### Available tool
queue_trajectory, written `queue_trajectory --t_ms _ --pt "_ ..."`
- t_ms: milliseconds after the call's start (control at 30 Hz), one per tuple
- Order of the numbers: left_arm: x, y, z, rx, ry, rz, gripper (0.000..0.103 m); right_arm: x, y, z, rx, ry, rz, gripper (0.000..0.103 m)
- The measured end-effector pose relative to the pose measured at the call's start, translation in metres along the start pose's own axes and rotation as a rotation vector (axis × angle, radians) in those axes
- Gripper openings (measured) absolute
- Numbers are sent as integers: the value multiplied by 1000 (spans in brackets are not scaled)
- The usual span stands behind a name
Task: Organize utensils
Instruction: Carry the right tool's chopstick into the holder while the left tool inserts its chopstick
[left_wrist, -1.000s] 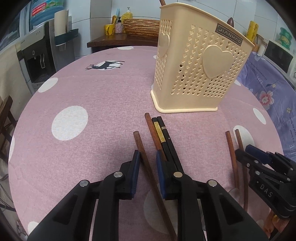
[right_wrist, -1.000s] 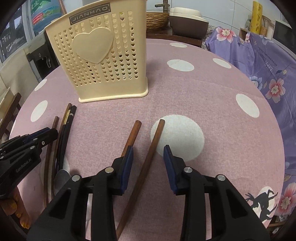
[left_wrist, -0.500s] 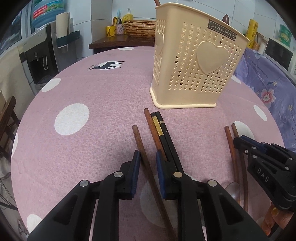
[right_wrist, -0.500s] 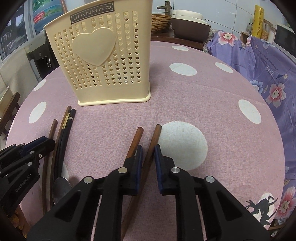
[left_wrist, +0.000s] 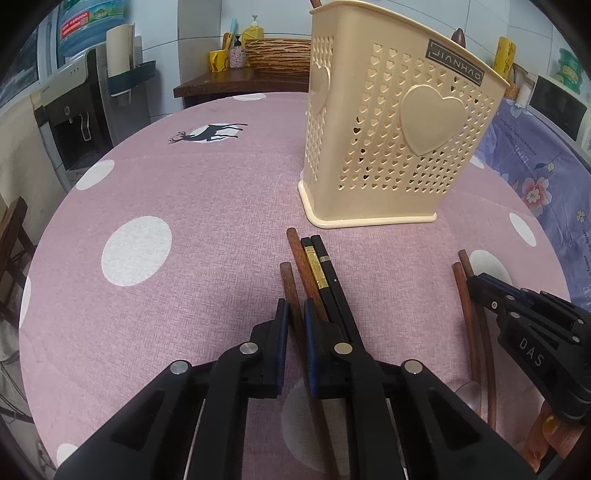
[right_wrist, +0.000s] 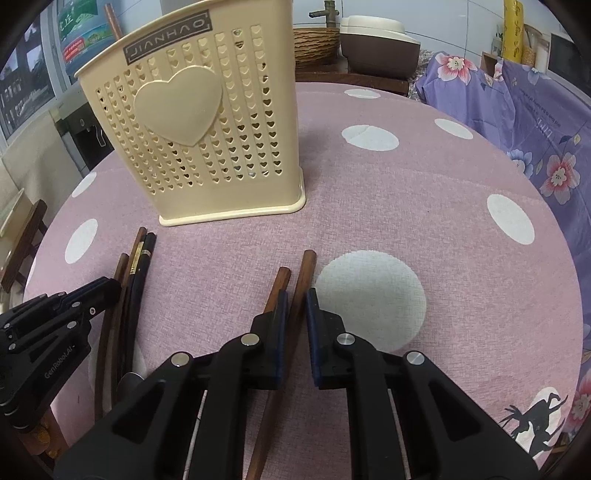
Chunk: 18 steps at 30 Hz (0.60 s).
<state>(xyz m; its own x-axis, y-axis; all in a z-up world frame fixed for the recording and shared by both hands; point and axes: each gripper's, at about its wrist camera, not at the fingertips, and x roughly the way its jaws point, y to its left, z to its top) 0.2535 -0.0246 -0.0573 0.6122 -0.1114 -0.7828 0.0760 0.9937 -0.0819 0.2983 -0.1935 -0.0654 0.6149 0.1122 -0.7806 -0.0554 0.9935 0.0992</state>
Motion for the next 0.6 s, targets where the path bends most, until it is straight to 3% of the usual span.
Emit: queue_trajectory --t_ms 300,600 --pt "-5 12 3 -63 -15 -39 8 -9 -25 1 123 -25 131 10" --pt "-51 31 18 -115 -113 -107 8 -58 -51 11 182 -136 269 8"
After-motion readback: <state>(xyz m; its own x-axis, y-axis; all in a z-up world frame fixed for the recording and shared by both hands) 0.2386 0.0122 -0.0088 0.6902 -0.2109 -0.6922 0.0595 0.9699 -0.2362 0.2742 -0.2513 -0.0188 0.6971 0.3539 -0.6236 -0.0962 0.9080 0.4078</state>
